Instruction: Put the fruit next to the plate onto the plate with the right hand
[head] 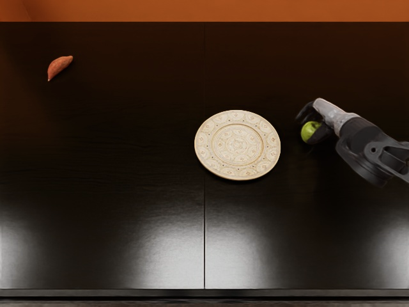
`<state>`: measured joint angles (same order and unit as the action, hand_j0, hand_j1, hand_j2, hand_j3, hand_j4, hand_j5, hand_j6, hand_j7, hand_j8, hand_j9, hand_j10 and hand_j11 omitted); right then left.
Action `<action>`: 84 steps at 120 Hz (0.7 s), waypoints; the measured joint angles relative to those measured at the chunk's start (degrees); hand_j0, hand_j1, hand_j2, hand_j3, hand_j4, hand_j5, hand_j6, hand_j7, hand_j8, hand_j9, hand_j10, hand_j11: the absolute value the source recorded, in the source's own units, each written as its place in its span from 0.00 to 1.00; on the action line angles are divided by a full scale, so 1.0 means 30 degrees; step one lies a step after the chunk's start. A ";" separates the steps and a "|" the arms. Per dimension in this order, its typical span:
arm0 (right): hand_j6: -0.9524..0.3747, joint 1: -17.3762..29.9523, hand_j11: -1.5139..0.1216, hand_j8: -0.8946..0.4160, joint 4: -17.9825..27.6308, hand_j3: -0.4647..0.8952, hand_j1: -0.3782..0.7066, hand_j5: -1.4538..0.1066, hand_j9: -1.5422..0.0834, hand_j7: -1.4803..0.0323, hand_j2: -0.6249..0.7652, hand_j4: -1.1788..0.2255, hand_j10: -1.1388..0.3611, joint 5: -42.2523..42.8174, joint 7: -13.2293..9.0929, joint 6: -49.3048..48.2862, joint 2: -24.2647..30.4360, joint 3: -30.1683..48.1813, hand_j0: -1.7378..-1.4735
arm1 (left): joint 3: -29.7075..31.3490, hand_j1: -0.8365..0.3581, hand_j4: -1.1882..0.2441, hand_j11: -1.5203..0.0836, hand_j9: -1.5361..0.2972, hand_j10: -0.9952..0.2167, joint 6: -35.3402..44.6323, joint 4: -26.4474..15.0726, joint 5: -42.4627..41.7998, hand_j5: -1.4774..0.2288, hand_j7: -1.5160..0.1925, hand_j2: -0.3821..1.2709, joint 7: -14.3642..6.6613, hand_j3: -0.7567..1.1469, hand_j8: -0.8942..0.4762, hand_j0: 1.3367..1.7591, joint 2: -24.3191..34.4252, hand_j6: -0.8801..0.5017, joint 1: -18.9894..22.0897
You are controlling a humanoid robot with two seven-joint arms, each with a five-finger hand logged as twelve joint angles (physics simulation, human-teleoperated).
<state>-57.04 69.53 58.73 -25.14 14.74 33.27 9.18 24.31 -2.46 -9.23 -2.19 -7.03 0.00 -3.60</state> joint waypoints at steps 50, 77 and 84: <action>0.29 -0.0355 0.46 0.39 0.2185 0.34 0.59 0.43 0.48 0.48 0.52 0.43 0.44 -0.0123 -0.0963 -0.0079 0.0943 0.0582 0.31 | 0.0004 0.75 0.66 0.75 0.66 0.62 0.0000 0.0000 0.0000 0.68 0.70 0.26 0.0000 0.40 0.47 0.76 0.0000 0.46 0.0000; 0.29 -0.0648 0.46 0.39 0.3219 0.34 0.59 0.43 0.47 0.47 0.53 0.43 0.43 -0.0173 -0.1295 -0.0169 0.0902 0.1021 0.31 | 0.0001 0.75 0.66 0.75 0.66 0.62 0.0000 0.0000 0.0000 0.68 0.70 0.26 0.0000 0.40 0.47 0.76 0.0000 0.46 0.0000; 0.29 -0.0719 0.46 0.39 0.3434 0.34 0.59 0.43 0.47 0.47 0.53 0.43 0.43 -0.0177 -0.1454 -0.0173 0.0851 0.1064 0.31 | 0.0004 0.75 0.66 0.75 0.66 0.62 0.0000 0.0000 0.0000 0.68 0.70 0.26 0.0000 0.40 0.47 0.76 0.0000 0.46 0.0000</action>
<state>-59.20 79.83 58.20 -29.50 14.22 35.82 12.37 24.33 -2.46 -9.23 -2.19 -7.03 0.00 -3.60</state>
